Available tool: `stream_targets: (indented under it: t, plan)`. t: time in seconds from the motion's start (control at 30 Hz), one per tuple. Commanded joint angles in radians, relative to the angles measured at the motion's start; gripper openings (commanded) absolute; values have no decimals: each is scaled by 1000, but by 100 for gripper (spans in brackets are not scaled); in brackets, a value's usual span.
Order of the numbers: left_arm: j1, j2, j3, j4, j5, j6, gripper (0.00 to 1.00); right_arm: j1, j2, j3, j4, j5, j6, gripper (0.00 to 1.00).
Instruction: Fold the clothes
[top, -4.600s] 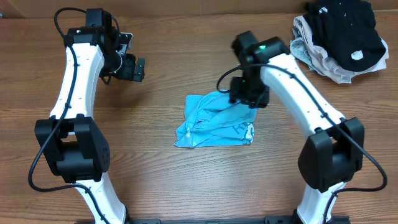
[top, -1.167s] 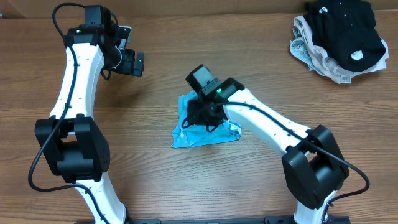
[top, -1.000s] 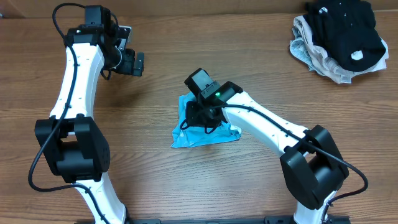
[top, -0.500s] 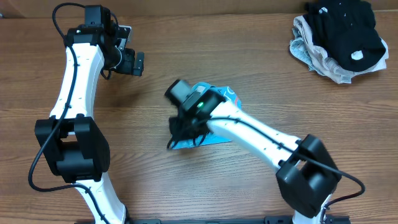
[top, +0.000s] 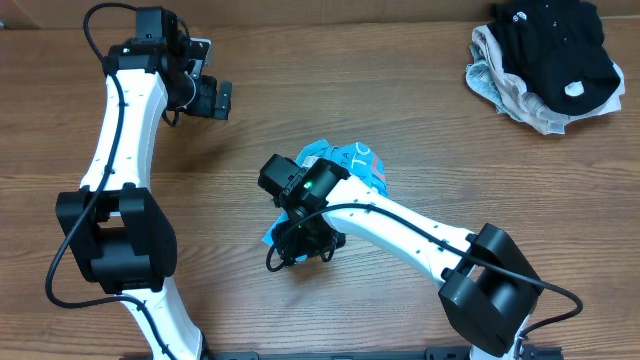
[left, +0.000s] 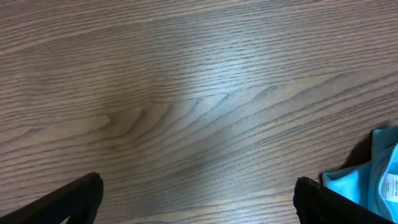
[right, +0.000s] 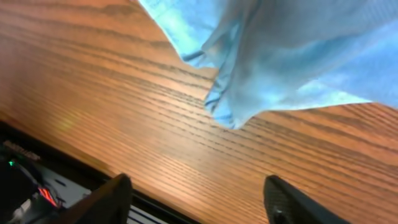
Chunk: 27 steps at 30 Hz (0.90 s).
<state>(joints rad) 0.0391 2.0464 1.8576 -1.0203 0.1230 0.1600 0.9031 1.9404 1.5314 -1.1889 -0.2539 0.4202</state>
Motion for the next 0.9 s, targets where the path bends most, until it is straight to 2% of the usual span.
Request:
stream_targets:
  t: [0.0,0.17,0.33,0.53,0.67,0.77,0.8,0.87]
  plan:
    - [-5,-6,-5,4,8,-10,100,-42,-45,41,19,71,67,74]
    - [-5,-6,-5,10,8,-10,100,-149,-61,106,144,186,74,72]
    - [-5,-6,-5,15,-3,-10,100,-219,-22,106,231,237,121,60]
    - [-5,-6,-5,16,-3,-10,100,-233,15,106,185,229,177,57]
    - [-5,-6,-5,24,-3,-10,100,-220,34,106,180,200,185,48]
    - [-5,-6,-5,23,-3,-10,100,-217,71,106,163,158,195,47]
    - [-5,-6,-5,23,-3,-10,100,-217,83,106,158,139,195,45]
    - [-5,-6,-5,23,-3,-10,100,-217,93,106,153,121,194,35]
